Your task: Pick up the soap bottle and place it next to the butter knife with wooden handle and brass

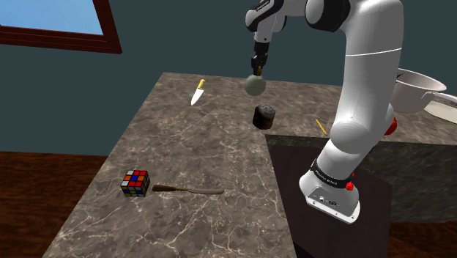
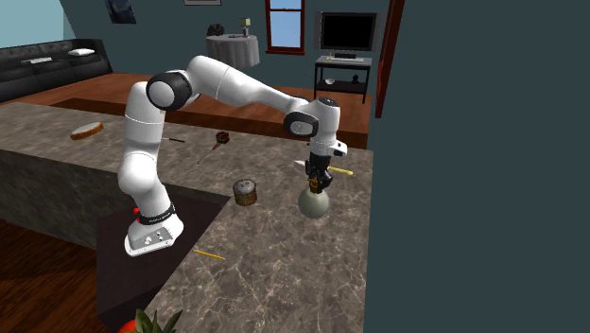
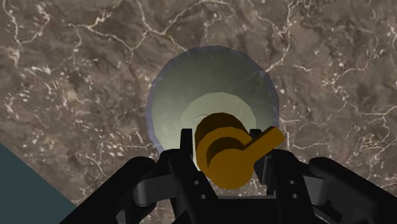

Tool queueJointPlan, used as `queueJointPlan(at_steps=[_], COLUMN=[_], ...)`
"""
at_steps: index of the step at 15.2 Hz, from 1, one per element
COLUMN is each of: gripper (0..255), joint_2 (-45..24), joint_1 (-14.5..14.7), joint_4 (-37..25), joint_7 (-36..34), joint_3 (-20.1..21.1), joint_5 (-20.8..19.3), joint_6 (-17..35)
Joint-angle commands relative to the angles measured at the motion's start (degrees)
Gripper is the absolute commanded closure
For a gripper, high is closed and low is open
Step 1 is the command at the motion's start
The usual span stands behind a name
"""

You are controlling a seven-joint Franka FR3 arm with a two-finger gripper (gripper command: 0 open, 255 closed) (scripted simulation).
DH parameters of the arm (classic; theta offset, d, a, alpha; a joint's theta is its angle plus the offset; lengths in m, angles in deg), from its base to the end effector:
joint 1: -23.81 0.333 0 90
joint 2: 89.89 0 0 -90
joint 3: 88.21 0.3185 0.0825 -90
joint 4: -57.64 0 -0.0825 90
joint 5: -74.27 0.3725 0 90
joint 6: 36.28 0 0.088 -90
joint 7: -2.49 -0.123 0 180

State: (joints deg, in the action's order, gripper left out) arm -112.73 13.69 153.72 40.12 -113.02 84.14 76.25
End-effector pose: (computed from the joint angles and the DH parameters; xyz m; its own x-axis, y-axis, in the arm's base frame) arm 0.5459 -0.3325 0.3742 0.9981 0.0003 -0.0624 -0.0020 -0.9994 -0.0357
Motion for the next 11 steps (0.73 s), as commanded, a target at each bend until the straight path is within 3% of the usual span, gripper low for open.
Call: queueJointPlan(at_steps=[1,7,11], gripper=[255,255,255], joint_2=[-0.04,-0.03,0.98], joint_1=[-0.01,-0.01,0.07], joint_4=[0.02,0.04,-1.7], joint_7=[0.0,0.0,-0.33], joint_3=[-0.01,-0.01,-0.25], joint_5=[-0.01,-0.01,-0.54], joint_6=[0.01,0.02,-2.63])
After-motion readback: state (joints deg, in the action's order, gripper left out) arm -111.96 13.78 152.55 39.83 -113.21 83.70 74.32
